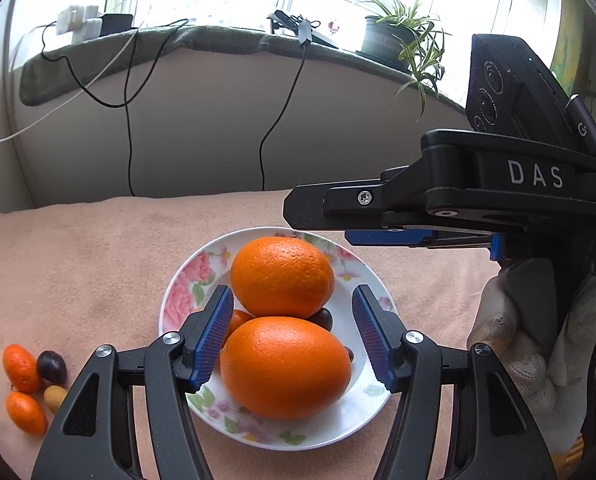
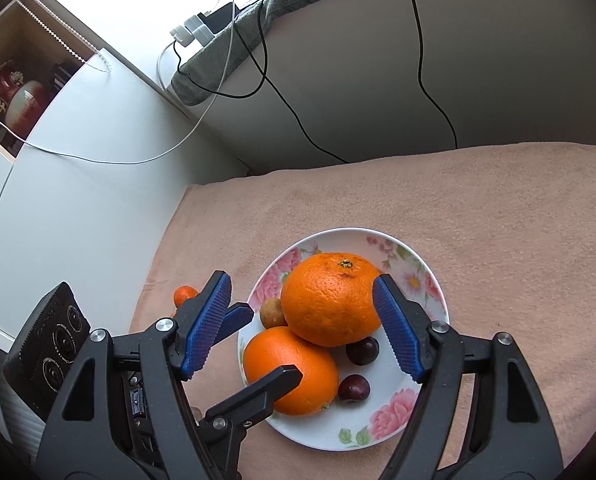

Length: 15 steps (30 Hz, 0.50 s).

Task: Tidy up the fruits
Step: 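Open the right tool to set the orange beside the large orange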

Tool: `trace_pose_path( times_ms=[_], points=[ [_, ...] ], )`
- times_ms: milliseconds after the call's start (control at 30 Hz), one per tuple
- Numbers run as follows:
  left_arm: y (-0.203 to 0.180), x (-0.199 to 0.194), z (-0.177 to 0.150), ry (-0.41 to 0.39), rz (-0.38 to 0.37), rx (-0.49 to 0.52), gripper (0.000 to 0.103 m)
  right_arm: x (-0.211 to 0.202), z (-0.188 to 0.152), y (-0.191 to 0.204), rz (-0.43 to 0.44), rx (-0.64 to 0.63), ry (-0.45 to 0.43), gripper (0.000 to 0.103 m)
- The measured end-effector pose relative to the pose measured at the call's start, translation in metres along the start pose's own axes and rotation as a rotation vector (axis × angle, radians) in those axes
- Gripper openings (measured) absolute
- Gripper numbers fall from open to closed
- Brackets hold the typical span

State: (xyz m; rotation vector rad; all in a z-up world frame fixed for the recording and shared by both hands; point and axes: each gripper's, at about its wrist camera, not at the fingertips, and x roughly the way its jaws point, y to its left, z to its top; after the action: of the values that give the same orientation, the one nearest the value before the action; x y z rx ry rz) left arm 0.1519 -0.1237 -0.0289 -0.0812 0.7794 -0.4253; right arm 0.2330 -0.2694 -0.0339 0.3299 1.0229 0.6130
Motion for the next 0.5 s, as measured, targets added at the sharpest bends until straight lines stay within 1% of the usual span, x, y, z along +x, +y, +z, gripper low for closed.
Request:
trace_pose_path(
  times_ms=[233,300,367,500],
  points=[
    [0.0,-0.009,-0.007,-0.007,0.015,-0.001,0.062,-0.007,-0.007,0.001,-0.025,-0.007,-0.037,0.077],
    [0.001,-0.012,-0.009,-0.011,0.015,-0.001,0.07,-0.01,-0.009,-0.002,-0.026,0.001,-0.049,0.078],
    [0.002,-0.016,-0.011,-0.016,0.019,-0.004,0.071,-0.013,-0.011,-0.004,-0.037,0.002,-0.059,0.081],
    [0.004,-0.023,-0.014,-0.025,0.03,-0.001,0.071,-0.019,-0.016,-0.008,-0.062,-0.001,-0.078,0.082]
  ],
)
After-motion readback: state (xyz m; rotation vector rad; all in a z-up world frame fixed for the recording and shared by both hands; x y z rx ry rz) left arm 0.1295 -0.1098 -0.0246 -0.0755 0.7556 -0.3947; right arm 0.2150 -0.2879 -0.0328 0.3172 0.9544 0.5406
